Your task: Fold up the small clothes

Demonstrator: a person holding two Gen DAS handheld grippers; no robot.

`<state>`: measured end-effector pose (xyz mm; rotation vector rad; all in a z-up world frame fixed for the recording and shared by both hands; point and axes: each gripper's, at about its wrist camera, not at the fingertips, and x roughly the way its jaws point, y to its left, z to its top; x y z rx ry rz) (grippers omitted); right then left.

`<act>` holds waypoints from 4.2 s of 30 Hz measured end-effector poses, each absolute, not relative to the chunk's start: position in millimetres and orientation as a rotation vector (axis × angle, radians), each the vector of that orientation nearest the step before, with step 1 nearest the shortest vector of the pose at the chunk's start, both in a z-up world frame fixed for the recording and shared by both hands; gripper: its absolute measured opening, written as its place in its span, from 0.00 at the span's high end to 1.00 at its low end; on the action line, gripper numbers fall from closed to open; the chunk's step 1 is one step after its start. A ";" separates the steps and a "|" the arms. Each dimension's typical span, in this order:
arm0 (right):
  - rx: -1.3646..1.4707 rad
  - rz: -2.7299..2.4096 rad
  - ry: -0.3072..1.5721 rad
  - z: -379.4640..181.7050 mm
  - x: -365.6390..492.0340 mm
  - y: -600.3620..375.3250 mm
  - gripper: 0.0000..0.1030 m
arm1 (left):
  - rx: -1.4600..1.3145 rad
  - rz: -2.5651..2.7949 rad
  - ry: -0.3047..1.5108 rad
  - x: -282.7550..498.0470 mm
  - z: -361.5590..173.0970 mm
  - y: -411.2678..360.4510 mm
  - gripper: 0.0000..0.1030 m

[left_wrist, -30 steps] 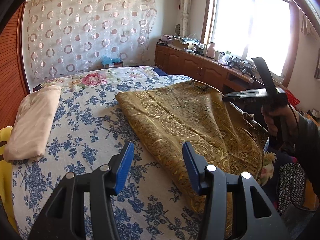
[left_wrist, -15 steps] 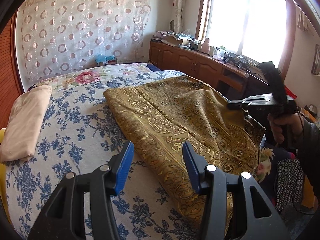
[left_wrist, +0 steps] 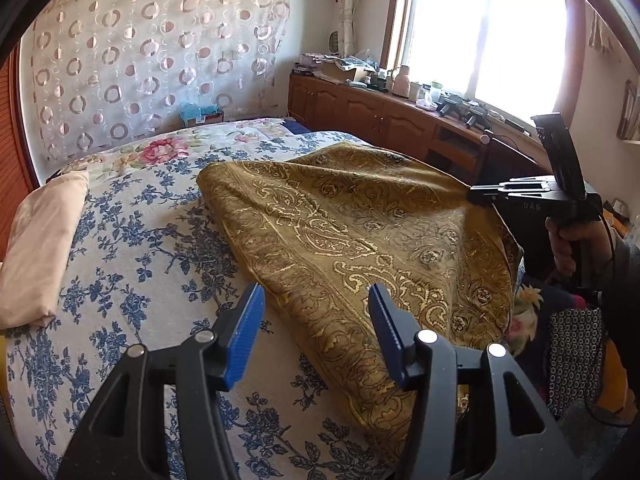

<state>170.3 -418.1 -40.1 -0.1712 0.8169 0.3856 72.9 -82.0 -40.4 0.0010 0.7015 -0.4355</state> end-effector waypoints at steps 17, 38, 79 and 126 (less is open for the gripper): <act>-0.205 0.424 0.814 -24.8 279.9 -363.1 0.64 | -0.006 -0.426 0.715 75.9 -44.8 -80.7 0.47; -0.123 0.257 0.804 -24.1 329.5 -369.0 1.00 | -0.018 -0.453 0.763 76.2 -60.3 -85.8 0.47; 0.019 0.411 0.793 -54.5 90.6 -450.8 0.97 | -0.034 -0.506 0.886 42.0 -84.4 -94.4 0.47; 0.101 0.356 0.858 -80.0 114.3 -440.9 0.55 | -0.098 -0.589 0.753 54.5 -21.7 -95.3 0.99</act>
